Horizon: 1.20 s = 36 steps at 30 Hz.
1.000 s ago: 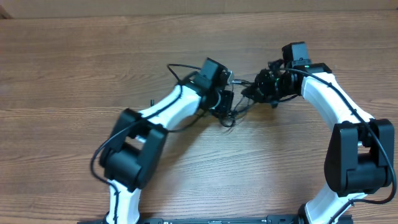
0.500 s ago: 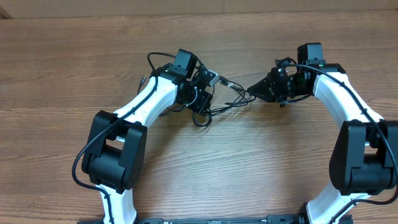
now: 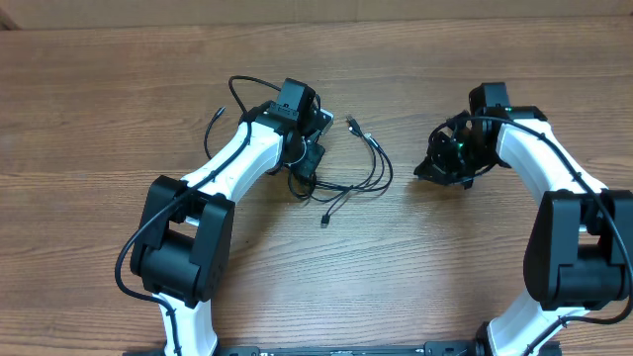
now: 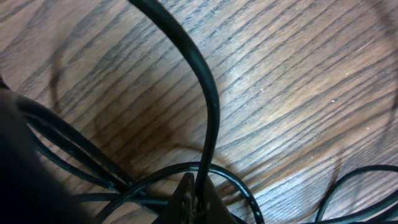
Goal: Untangle cables
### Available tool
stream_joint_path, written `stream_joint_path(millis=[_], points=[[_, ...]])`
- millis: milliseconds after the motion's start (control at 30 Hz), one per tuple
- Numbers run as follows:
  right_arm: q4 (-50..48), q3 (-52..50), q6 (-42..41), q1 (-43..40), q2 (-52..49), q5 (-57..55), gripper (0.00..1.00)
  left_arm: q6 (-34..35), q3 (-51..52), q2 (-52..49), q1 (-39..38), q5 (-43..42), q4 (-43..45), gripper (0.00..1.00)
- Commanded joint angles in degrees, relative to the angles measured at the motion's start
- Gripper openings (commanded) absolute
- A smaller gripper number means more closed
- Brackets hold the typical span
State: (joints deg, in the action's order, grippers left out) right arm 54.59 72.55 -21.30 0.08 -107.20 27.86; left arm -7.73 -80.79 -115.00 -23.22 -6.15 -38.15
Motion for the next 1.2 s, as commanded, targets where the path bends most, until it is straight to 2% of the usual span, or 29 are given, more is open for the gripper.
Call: stream_joint_path(millis=[0,67,167,200,367,567,767,967,1167], points=[[-0.2,-0.3,-1.6,0.3,1.7,-0.5,0.19,0.5,-0.4,1.0,0.0,0.4,0.0,0.04],[-0.2,-0.3,-1.3,1.2,1.7,2.8,0.28,0.1,-0.4,1.0,0.2,-2.1,0.0,0.04],[-0.3,-0.3,-1.1,3.7,1.7,4.4,0.54,-3.9,-1.0,1.1,0.6,-7.8,-1.2,0.04],[-0.5,-0.3,-1.1,4.5,1.7,4.4,0.60,-4.9,-1.4,1.2,0.8,-9.2,-1.9,0.04],[-2.1,-0.3,-1.1,8.8,1.7,5.3,0.72,-12.5,-4.5,1.4,2.8,-21.9,-7.1,0.04],[-5.2,-0.3,-2.4,11.8,1.7,11.4,0.81,-23.6,-5.3,1.4,8.1,-43.3,-11.5,0.04],[-6.8,-0.3,-8.5,13.9,1.7,11.2,0.82,-34.6,-5.3,1.4,15.5,-61.7,-17.4,0.04],[-12.4,-0.3,-18.2,18.2,1.7,5.2,0.82,-44.7,-5.2,1.4,19.5,-67.0,-23.7,0.04],[-16.9,-0.3,-19.5,22.9,1.7,2.8,0.81,-46.1,-5.2,1.4,19.1,-66.9,-24.1,0.04]])
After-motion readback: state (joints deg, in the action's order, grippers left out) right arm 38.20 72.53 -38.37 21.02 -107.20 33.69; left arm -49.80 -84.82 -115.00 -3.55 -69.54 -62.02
